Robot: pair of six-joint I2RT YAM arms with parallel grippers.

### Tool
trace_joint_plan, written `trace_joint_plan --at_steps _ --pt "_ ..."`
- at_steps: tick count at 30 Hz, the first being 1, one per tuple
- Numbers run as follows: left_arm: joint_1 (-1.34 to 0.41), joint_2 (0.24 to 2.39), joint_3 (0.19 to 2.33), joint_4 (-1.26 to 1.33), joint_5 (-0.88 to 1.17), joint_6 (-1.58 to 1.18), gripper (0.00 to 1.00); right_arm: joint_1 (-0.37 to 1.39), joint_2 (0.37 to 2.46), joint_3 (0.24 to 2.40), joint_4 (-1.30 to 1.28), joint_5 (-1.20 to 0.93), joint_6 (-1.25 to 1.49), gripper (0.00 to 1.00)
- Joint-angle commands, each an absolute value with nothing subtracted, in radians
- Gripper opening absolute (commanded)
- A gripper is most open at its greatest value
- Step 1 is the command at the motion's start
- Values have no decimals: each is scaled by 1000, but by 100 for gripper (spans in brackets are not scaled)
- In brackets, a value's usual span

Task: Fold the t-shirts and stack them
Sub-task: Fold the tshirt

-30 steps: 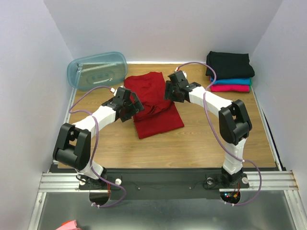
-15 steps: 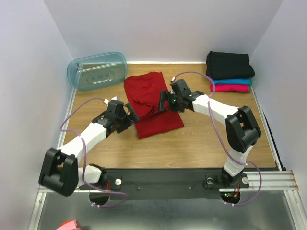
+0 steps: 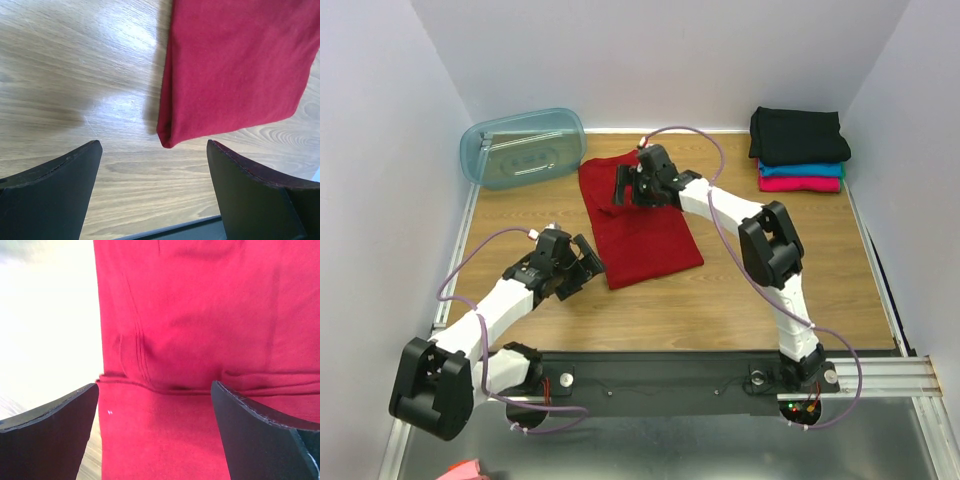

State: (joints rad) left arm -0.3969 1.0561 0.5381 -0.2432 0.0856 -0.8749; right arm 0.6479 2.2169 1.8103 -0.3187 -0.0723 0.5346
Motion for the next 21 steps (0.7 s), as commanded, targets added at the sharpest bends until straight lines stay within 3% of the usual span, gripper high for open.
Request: trace_joint_plan --at_steps 1,7,10,13,16,21 --pt "-397 1028 526 -210 115 -885 98 621 2154 1859 -273 -6 511 100" --pt "-410 1072 508 -138 163 -882 98 604 1870 1491 -273 130 521 100" --pt "-416 1132 509 -83 189 -873 98 543 1720 1308 -273 92 590 100" --pt "-419 1193 515 -52 199 -867 89 497 1594 1082 -272 78 611 100" --pt "-428 1244 511 -11 236 -865 75 488 1528 999 -272 78 620 99" --pt "-459 1304 512 26 242 -881 60 480 1468 881 -262 52 681 87"
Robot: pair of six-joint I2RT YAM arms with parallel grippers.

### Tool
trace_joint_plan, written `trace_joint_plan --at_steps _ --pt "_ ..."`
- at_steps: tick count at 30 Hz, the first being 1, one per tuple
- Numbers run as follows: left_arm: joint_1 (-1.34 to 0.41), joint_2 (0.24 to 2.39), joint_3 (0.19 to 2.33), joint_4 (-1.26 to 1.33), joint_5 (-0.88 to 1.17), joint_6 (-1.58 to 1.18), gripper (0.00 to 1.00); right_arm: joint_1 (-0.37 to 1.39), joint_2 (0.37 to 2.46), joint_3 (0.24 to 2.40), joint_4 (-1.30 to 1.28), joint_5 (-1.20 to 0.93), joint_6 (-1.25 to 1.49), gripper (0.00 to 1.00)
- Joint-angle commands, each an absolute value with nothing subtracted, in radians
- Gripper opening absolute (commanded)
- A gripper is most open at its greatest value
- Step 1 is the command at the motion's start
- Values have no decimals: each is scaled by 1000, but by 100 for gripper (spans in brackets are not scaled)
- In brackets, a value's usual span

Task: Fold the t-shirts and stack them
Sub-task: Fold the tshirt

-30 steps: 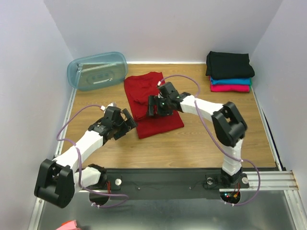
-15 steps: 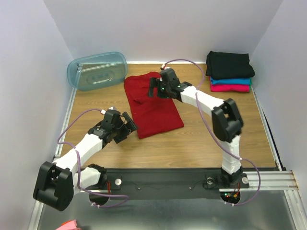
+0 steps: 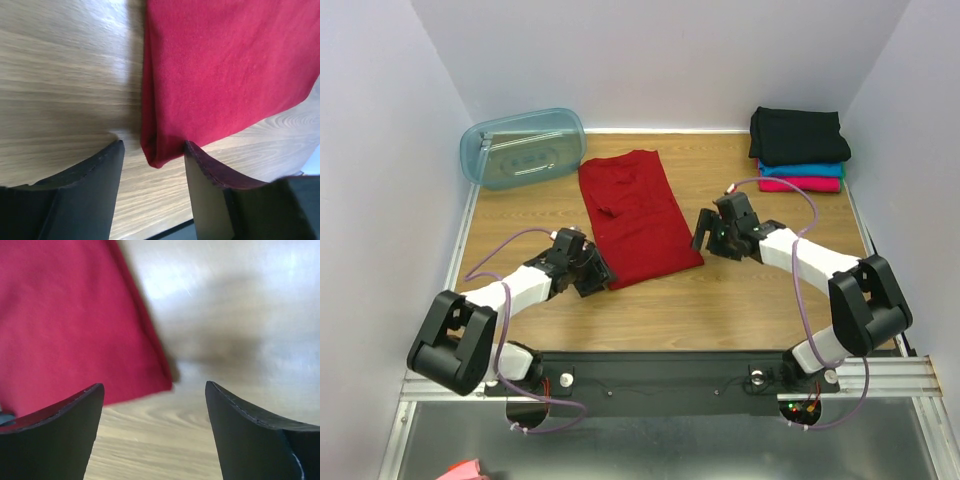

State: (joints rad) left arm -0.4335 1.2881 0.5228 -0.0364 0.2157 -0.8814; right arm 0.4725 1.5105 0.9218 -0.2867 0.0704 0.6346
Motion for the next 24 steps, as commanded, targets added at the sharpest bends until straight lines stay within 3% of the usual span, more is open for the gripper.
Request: trace_joint_plan --at_steps 1,3,6,9,17,21,23,24 --pt "-465 1308 511 26 238 -879 56 482 1470 881 -259 51 683 85" --pt "-472 1322 506 26 230 -879 44 479 1483 882 -255 37 689 75" --pt "-472 1336 488 23 221 -882 23 479 1512 867 -229 -26 709 70" --pt "-474 1341 471 25 216 -891 12 479 1537 847 -215 -44 718 64" --pt "-497 1350 482 26 209 -881 0 479 1591 818 -201 -38 727 58" --pt "-541 1355 486 25 213 -884 0 479 1608 799 -186 -95 729 32" --pt "-570 1350 486 22 213 -884 0 479 1603 790 -186 -77 730 27" --pt "-584 1342 488 17 215 -881 0 479 1586 782 -186 -68 730 18"
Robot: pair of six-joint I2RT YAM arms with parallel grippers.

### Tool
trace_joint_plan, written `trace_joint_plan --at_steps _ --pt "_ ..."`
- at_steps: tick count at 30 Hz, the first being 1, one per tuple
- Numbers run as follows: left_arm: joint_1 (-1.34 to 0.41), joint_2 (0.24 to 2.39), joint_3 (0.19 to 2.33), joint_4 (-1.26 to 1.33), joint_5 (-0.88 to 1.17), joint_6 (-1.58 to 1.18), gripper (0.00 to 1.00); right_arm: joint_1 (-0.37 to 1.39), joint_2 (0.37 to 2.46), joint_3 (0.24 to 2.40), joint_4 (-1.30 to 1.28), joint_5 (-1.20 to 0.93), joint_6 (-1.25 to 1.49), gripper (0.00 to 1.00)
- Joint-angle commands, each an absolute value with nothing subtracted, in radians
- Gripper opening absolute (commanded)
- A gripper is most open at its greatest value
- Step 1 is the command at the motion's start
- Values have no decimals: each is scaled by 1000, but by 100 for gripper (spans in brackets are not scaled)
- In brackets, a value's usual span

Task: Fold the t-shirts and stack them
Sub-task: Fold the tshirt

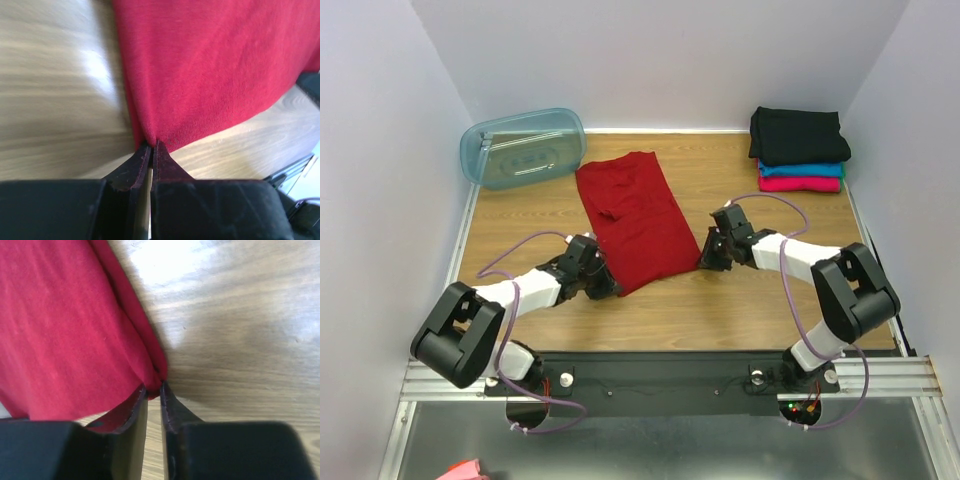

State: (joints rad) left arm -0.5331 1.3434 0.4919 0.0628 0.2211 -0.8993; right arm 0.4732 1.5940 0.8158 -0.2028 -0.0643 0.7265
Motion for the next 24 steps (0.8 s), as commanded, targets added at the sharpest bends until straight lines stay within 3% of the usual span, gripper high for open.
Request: trace_joint_plan --at_steps 1,3,8,18,24 --pt "-612 1335 485 9 209 -888 0 479 1574 769 -184 -54 732 15" --pt "-636 1312 477 2 206 -902 0 479 1505 750 -190 29 739 0" --pt "-770 1205 457 -31 216 -975 0 479 1289 658 -276 221 752 0" --pt "-1000 980 534 -147 178 -1071 0 479 890 624 -575 290 781 0" --pt "-999 999 650 -253 82 -1034 0 480 917 774 -620 307 723 0"
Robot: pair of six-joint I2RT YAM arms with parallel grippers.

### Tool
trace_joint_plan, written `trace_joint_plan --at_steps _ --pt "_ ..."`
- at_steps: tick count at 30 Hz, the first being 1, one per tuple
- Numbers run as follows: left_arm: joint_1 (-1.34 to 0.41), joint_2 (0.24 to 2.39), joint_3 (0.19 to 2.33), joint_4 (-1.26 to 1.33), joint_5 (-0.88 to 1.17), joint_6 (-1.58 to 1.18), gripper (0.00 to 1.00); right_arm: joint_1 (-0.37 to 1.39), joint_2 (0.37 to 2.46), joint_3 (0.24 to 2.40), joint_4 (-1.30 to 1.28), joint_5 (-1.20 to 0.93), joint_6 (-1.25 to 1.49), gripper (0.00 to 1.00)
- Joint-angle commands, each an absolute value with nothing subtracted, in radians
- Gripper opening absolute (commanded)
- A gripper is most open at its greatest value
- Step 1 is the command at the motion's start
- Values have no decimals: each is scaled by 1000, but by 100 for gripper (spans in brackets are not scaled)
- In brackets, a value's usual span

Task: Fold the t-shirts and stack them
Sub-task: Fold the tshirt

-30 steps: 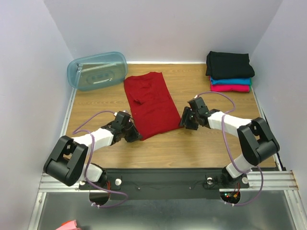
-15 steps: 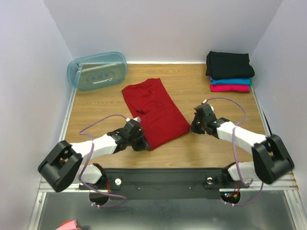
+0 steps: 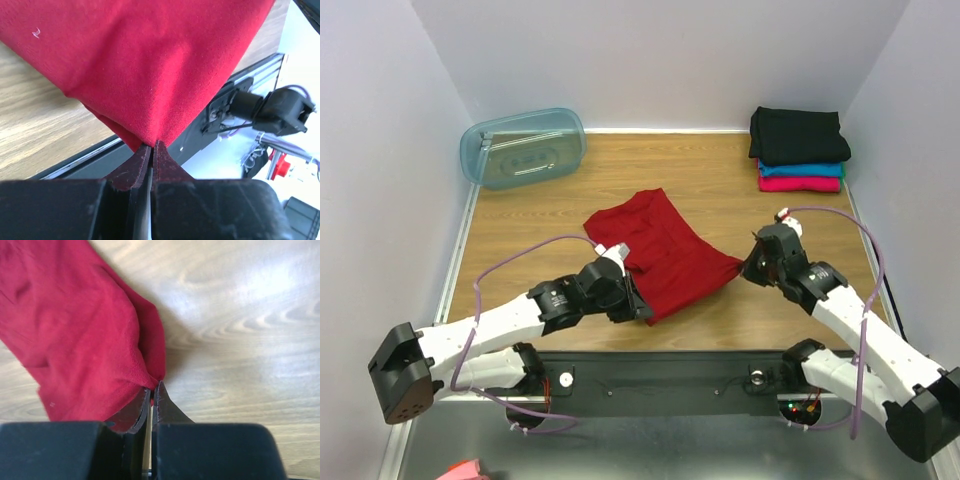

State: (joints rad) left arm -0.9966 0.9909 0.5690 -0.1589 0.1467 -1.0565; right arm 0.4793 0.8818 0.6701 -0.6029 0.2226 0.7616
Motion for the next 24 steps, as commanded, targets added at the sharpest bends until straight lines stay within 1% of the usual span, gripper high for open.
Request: trace_joint_plan --at_steps 1,5,6,12,19,24 --pt "-996 1003 682 -270 62 -1026 0 480 946 828 -620 313 709 0" --pt "-956 1040 770 -337 8 -988 0 479 1092 946 -608 324 681 0" --pt "-918 1060 787 -353 -21 -961 0 479 1126 1006 -586 322 670 0" --pt "-737 1078 870 -383 -6 -871 0 479 1321 1234 -537 325 617 0" --pt "-603 1112 936 -380 -5 -792 0 479 1520 1474 -512 285 545 0" --pt "-505 1161 963 -373 46 -743 0 479 1647 1601 -505 227 520 0"
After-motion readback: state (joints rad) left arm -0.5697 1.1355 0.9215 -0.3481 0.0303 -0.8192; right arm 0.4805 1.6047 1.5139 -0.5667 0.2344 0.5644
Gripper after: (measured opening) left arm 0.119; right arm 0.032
